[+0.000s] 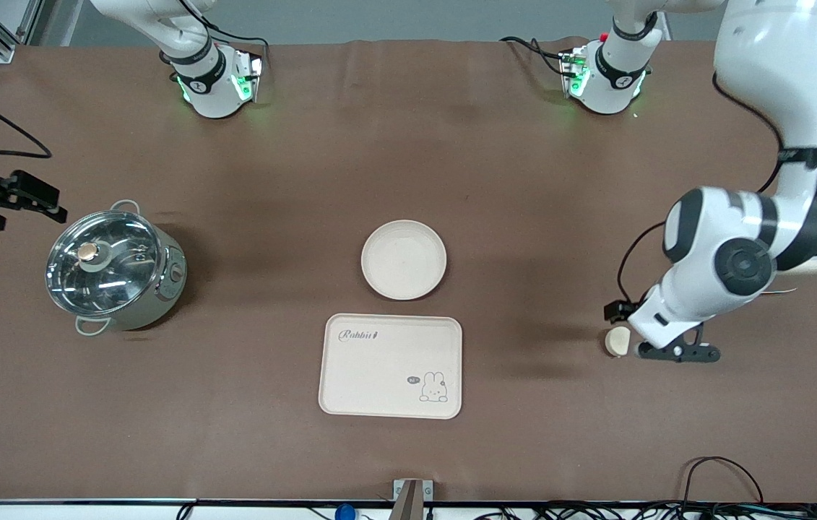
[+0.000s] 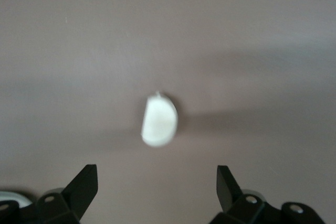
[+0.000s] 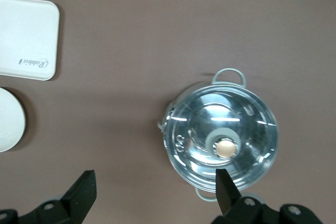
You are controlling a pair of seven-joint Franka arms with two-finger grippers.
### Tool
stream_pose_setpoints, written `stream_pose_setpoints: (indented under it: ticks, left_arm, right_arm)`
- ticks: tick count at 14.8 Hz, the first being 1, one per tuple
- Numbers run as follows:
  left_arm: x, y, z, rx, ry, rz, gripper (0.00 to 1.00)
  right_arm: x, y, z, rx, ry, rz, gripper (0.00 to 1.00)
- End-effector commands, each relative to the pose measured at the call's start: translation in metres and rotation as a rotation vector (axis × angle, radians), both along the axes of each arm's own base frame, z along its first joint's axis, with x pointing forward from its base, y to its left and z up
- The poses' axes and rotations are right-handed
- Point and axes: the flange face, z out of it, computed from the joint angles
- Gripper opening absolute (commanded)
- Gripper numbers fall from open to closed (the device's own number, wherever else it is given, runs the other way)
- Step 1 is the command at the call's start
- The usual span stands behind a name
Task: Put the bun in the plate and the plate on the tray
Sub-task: 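Reach to the white bun and grasp it with the left gripper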
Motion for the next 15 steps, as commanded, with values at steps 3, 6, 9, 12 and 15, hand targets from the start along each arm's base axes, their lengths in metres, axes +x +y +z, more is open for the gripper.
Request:
stream_pose_setpoints:
  ticks: [3, 6, 9, 12, 15]
  left_arm:
    - [0.004, -0.004, -0.047, 0.0, -0.049, -0.054, 1.0]
    - [-0.009, -0.002, -0.08, -0.022, -0.087, -0.074, 1.0]
    - [-0.019, -0.002, -0.102, -0.033, -0.086, -0.081, 0.9]
    - [-0.019, 0.007, -0.106, -0.029, -0.078, -0.09, 0.61]
    - [-0.017, 0.02, -0.11, -0.025, -0.071, -0.126, 0.33]
  right_arm:
    - [0.019, 0.026, -0.022, 0.017, -0.013, 0.032, 1.0]
    - [0.024, 0.027, -0.032, 0.043, 0.0, 0.028, 1.0]
    - [0.028, 0.045, -0.044, 0.045, 0.022, 0.053, 1.0]
    - [0.037, 0.072, -0.071, 0.061, 0.057, 0.084, 1.0]
    - [0.052, 0.101, -0.102, 0.08, 0.054, 0.107, 0.99]
